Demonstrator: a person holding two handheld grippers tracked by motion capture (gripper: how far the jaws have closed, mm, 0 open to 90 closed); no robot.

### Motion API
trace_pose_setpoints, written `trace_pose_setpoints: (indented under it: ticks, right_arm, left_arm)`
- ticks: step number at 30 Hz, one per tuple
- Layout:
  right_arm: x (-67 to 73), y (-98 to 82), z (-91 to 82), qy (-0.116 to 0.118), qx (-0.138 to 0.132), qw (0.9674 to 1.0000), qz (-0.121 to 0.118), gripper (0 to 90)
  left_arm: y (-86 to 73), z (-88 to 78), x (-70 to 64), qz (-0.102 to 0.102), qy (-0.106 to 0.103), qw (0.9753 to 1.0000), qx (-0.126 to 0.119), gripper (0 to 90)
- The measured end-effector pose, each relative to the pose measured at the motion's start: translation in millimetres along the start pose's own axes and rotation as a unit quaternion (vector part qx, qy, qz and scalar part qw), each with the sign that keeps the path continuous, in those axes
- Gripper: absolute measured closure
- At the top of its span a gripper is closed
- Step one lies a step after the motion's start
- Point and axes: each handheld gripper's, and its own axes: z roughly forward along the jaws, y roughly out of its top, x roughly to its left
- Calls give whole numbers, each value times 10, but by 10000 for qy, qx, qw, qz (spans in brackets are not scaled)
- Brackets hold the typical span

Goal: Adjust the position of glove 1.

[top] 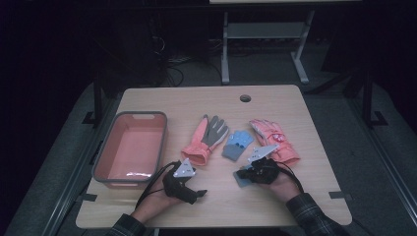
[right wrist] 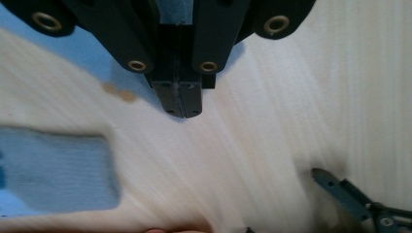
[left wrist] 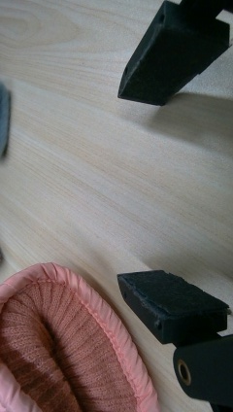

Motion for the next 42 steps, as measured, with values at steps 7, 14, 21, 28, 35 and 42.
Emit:
trace_pose_setpoints:
  ticks: [7, 14, 21, 28, 35, 42]
  right_arm:
    - [157, -15, 20, 186, 43, 9997, -126, 900]
    - [349, 9, 74, 409, 106, 9987, -284, 900]
    - [472, 40, 143, 596, 96, 9975, -371, 900]
    - [514, 55, 166, 646, 79, 9965, -527, 900]
    - [436, 19, -6, 476, -136, 9981, -369, 888]
    - [295, -139, -268, 87, -364, 9992, -123, 792]
  left_arm:
    - [1, -1, -2, -14, 0, 10000, 3, 120]
    - [-1, 0, -1, -10, 9, 10000, -6, 120]
    - [-5, 3, -10, -68, 5, 10000, -50, 120]
    - [-9, 1, -9, -62, 2, 10000, -63, 119]
    - [-9, 1, -9, -59, 2, 10000, -65, 119]
    - [-10, -3, -5, -29, 6, 10000, -43, 120]
